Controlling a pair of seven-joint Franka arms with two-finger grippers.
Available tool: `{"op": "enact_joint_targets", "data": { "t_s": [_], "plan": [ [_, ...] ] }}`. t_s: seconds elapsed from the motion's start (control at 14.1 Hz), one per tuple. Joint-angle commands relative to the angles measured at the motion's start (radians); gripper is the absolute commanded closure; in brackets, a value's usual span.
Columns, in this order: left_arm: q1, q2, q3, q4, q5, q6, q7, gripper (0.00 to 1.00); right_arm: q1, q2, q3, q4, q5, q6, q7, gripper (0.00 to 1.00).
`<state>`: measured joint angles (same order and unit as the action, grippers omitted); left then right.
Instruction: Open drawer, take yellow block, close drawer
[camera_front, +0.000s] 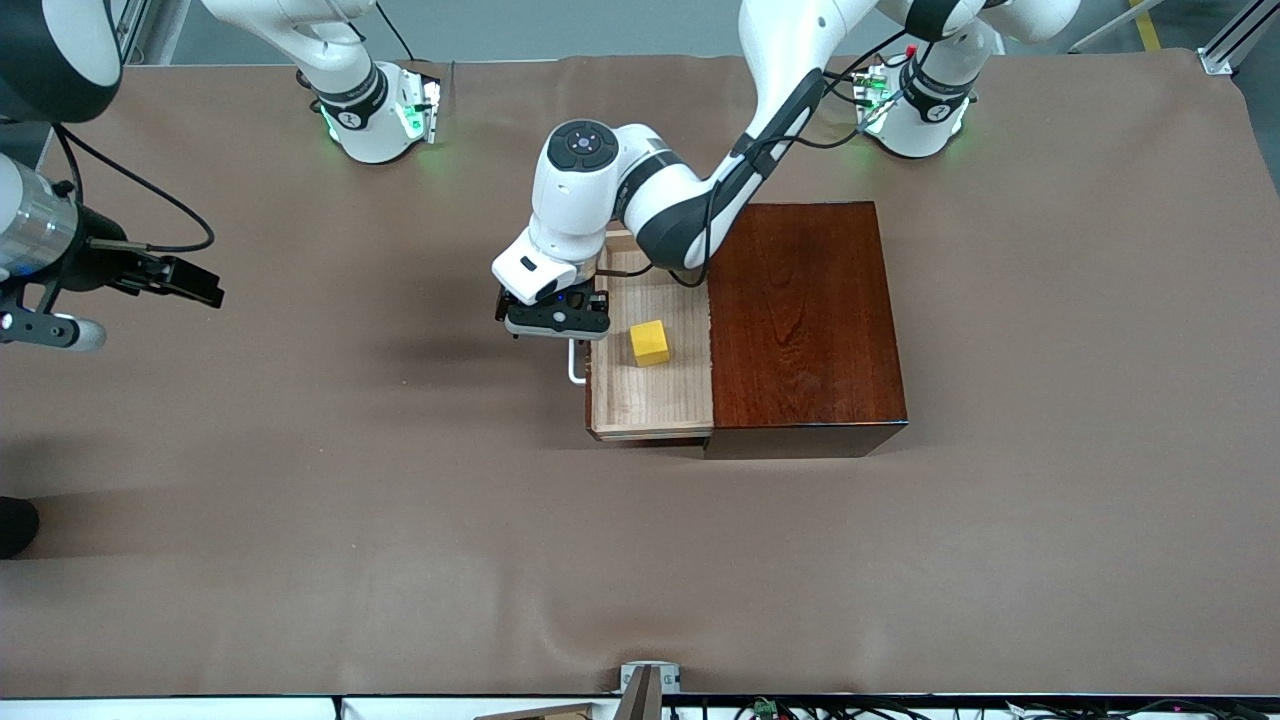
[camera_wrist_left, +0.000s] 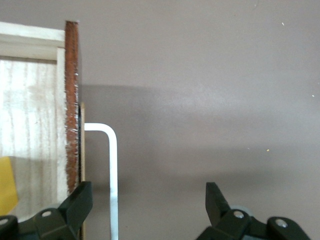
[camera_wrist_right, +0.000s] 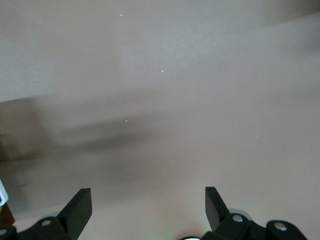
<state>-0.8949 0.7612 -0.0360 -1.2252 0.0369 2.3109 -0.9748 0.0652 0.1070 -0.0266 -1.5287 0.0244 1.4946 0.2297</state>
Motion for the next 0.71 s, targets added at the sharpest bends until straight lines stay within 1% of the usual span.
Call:
{"op": "enact_joint_targets", "data": {
  "t_s": [0.0, 0.21, 0.35, 0.42, 0.5, 0.64],
  "plan": [
    [0.039, -0.106, 0.002, -0.007, -0.041, -0.118, -0.03, 0.0, -0.01, 0.011, -0.001, 0.009, 0.072, -0.005, 0.097, 0.0],
    [0.105, -0.238, 0.01, -0.014, -0.051, -0.289, -0.027, 0.0, 0.031, 0.016, 0.001, 0.009, 0.074, -0.004, 0.207, 0.0],
    [0.167, -0.322, 0.011, -0.02, -0.046, -0.388, -0.019, 0.0, 0.057, 0.02, 0.001, 0.012, 0.074, -0.002, 0.259, 0.0],
    [0.204, -0.36, 0.01, -0.028, -0.043, -0.462, -0.004, 0.0, 0.07, 0.022, 0.001, 0.012, 0.074, -0.002, 0.279, 0.0],
    [0.238, -0.4, 0.01, -0.031, -0.043, -0.54, 0.045, 0.0, 0.085, 0.022, 0.001, 0.012, 0.074, -0.002, 0.308, 0.0],
    [0.324, -0.474, 0.01, -0.037, -0.048, -0.687, 0.219, 0.0, 0.116, 0.031, 0.001, 0.013, 0.074, 0.01, 0.368, 0.0]
  ]
}}
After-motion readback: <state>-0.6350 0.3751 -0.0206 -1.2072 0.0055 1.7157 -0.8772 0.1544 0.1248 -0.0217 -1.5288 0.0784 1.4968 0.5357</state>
